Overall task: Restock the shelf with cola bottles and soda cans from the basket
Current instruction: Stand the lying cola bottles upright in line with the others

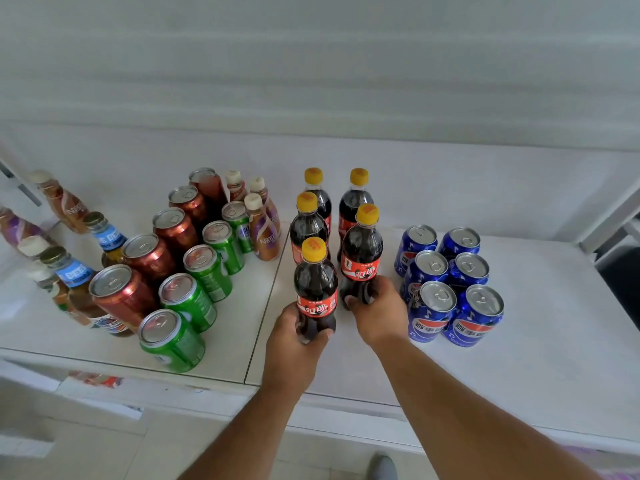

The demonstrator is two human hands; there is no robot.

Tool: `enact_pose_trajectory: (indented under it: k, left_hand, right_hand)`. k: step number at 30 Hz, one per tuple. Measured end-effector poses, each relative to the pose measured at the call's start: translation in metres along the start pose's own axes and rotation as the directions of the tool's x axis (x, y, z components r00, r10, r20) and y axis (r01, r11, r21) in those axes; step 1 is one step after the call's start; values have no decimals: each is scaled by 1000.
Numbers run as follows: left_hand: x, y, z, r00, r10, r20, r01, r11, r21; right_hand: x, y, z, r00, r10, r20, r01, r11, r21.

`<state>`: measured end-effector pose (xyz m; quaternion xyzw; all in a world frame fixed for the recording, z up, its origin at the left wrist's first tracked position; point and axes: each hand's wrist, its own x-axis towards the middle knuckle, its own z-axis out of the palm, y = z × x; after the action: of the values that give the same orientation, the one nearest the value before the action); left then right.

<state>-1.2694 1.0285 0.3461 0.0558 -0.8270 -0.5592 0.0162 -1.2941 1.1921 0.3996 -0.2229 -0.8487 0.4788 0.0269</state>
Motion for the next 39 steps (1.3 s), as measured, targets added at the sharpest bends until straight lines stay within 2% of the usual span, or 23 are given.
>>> enact_pose_trajectory:
  k: [17,24,29,31,39]
  left_hand:
    - [4,5,2,1000,-6,29,5,999,31]
    - [-1,-1,-1,999,16,46,-16,1000,2]
    - [-5,9,-3,998,-34,46,38,995,-92]
    - [-5,12,-2,999,-25,41,29,995,-95]
    - [13,17,6,996,-4,84,13,994,-107]
  right_hand:
    - [22,-10,10,1000,15,18,-17,997,70]
    - [-8,2,3,999,23,28,-26,996,86]
    - [-38,24,22,975,20,223,-61,982,180]
    - [-40,22,25,968,-7,253,-42,981,188]
    - [-35,17,27,983,16,185,-58,974,221]
